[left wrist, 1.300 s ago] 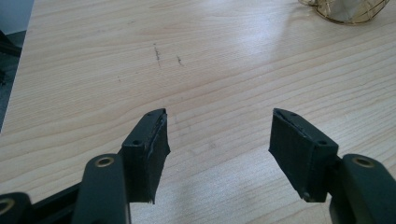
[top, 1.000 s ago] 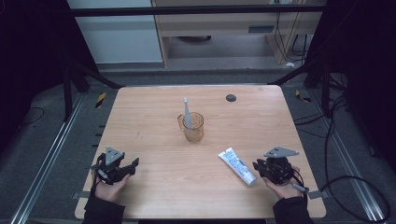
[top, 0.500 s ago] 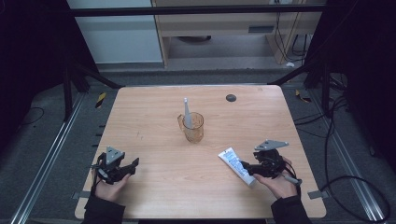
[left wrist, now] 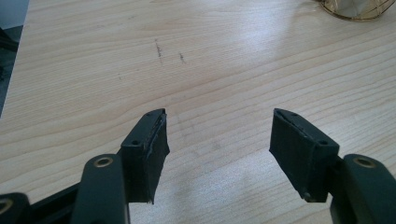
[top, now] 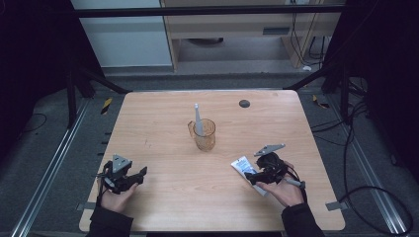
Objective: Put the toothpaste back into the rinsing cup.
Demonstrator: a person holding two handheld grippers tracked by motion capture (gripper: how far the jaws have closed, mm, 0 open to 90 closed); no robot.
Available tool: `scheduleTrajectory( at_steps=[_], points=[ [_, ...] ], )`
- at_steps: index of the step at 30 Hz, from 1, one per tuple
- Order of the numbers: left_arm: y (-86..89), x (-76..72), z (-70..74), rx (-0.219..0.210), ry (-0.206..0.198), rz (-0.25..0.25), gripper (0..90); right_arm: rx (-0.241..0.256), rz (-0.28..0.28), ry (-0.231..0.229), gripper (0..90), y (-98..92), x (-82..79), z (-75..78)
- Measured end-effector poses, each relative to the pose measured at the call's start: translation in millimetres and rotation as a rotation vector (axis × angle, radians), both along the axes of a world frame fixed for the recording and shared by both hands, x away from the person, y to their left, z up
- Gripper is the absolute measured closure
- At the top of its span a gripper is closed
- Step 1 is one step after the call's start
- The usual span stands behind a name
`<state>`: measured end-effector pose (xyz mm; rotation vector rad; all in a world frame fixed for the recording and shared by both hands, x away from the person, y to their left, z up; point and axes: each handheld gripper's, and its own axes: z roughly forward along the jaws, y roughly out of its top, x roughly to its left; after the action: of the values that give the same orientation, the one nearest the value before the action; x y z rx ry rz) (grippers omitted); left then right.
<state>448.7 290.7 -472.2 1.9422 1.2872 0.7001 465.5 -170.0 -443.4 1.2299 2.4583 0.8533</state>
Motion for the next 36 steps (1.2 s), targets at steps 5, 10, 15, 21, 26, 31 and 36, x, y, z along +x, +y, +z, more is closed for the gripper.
scheduleTrajectory(
  at_steps=[5, 10, 15, 21, 26, 31, 36],
  points=[
    [-1.5, 0.7, 0.0, 0.004, 0.001, -0.001, 35.9, -0.024, -0.001, 0.041, 28.2, 3.6, 1.8, -8.5],
    [-1.0, 1.0, -0.3, 0.005, 0.003, -0.003, 35.9, -0.044, -0.006, 0.081, 30.1, 1.9, 3.9, -14.7],
    [-0.8, 0.4, -1.1, 0.009, 0.005, -0.008, 35.9, -0.055, -0.01, 0.106, 32.7, 1.9, 3.6, -18.4],
    [0.2, -0.1, -1.0, 0.011, 0.006, -0.008, 35.9, -0.077, -0.001, 0.129, 36.5, 4.7, 4.5, -22.5],
    [-0.4, 0.3, -1.2, 0.012, 0.005, -0.009, 35.9, -0.079, -0.007, 0.151, 38.9, 3.9, 5.8, -25.6],
    [-0.1, 0.5, -1.4, 0.014, 0.007, -0.01, 35.9, -0.091, -0.009, 0.169, 41.5, 4.4, 7.1, -28.3],
    [-0.6, 0.6, -1.6, 0.016, 0.009, -0.012, 35.9, -0.095, -0.015, 0.18, 43.5, 4.4, 8.5, -29.6]
  ],
)
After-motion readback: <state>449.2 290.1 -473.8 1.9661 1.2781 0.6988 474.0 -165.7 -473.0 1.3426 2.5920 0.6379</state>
